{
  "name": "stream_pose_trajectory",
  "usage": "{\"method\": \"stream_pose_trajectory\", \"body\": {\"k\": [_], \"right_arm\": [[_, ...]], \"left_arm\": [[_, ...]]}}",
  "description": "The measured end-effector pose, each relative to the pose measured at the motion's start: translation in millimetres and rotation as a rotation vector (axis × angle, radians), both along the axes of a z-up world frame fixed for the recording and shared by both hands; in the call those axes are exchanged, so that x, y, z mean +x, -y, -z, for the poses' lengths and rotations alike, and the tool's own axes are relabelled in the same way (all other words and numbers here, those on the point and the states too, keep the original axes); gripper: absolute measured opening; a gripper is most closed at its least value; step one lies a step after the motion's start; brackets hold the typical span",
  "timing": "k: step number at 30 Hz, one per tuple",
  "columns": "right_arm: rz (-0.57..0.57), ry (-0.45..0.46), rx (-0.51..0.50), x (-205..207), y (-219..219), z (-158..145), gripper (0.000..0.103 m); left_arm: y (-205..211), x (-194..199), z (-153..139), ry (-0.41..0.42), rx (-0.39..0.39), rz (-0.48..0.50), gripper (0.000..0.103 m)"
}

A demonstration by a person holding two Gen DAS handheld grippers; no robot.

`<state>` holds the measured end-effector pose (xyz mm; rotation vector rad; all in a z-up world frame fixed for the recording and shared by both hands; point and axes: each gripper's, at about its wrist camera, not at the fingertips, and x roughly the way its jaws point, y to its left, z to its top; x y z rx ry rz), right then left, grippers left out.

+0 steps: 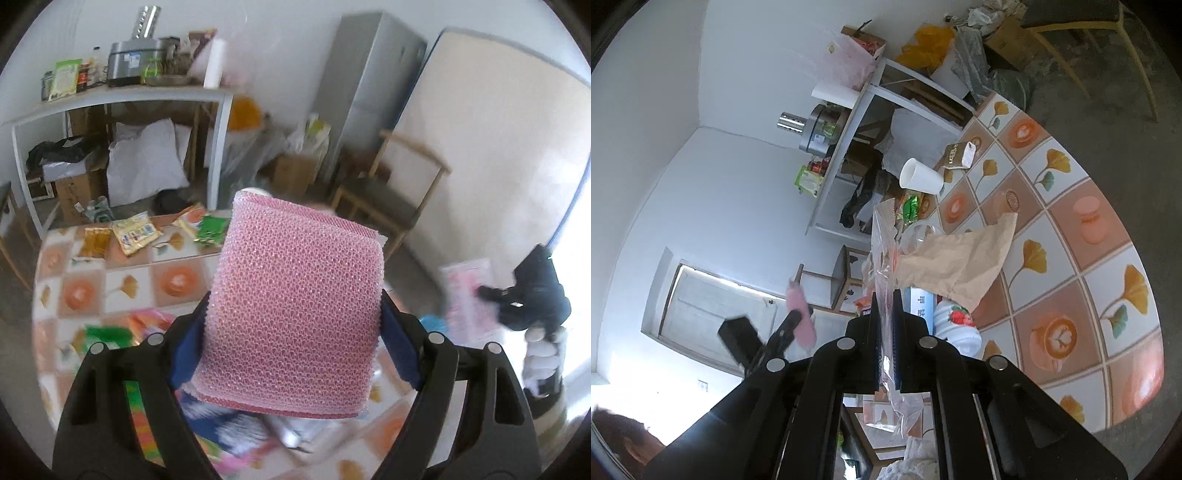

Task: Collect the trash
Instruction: 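Lift the pink sponge with the left tool while the right tool carries the clear bag away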

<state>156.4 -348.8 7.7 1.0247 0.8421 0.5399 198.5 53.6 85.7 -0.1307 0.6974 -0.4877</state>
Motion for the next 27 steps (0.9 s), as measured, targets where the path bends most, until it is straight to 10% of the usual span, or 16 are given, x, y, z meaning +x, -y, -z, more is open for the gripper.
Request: {"method": "stream_pose_trajectory", "body": {"k": [6, 27], "right_arm": [[0.045, 0.004, -0.014, -25, -2, -13, 0.005], [0.112, 0.045, -0.044, -72, -15, -46, 0.005]], "left_arm": [[14, -46, 31, -0.055, -0.106, 0.017, 0.080], [50, -84, 53, -0.055, -0.071, 0.066, 0.080]]}}
